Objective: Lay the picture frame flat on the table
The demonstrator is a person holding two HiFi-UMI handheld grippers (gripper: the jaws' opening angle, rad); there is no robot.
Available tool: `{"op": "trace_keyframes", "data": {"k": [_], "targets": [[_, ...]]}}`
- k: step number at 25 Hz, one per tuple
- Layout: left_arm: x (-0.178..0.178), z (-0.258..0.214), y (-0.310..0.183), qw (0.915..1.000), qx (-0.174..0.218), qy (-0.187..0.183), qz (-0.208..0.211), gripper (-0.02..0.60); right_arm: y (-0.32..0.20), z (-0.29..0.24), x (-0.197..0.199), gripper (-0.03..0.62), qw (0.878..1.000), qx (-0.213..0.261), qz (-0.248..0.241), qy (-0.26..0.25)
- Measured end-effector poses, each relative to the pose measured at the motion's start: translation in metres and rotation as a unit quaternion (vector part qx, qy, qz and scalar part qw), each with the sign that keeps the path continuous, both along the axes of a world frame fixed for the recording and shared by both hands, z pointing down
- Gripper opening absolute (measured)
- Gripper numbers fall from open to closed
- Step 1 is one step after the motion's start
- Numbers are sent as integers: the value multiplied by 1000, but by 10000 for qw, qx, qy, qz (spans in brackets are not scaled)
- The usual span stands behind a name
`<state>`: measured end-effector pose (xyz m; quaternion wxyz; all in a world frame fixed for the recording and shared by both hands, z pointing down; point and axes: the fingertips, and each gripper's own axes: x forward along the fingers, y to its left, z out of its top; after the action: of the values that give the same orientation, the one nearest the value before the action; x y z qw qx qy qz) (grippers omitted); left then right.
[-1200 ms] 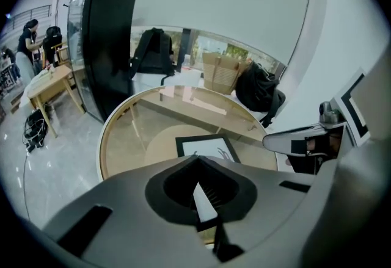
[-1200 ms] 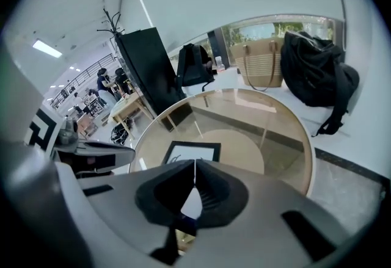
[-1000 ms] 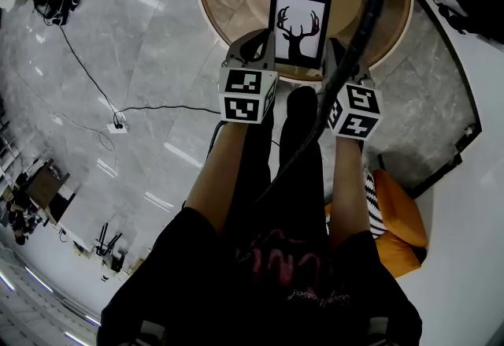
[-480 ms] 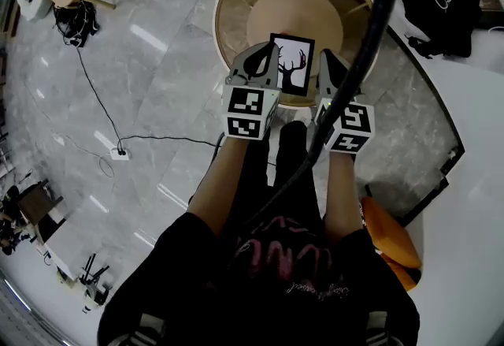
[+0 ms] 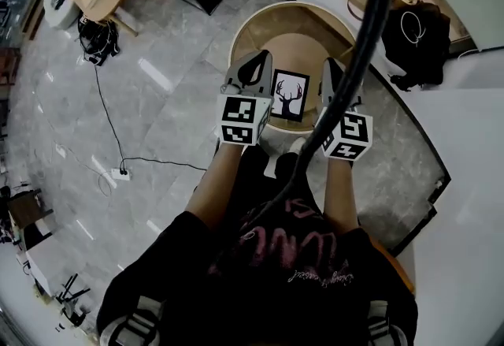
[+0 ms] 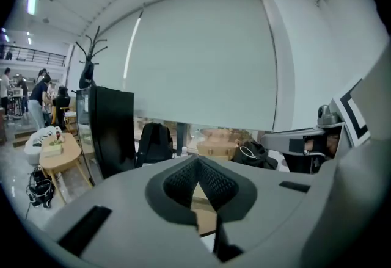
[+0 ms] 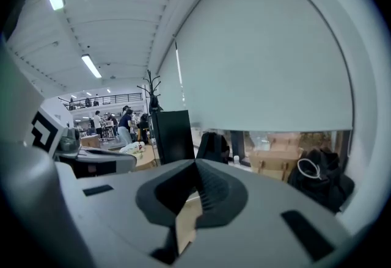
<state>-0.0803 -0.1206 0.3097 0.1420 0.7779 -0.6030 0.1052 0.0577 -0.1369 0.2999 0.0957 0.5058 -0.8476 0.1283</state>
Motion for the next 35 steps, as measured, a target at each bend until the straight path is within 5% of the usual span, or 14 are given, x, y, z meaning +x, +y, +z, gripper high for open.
{"op": "trace_keyframes", "data": {"k": [16,35], "targets": [[-3,-113,6,9952,967,-100,93,11,14,-109,19,20,9963,850,159,28],[0,-141,-3,9915,1258,-320,105,11,8,-135,35,20,9938,1067,301,11]]}}
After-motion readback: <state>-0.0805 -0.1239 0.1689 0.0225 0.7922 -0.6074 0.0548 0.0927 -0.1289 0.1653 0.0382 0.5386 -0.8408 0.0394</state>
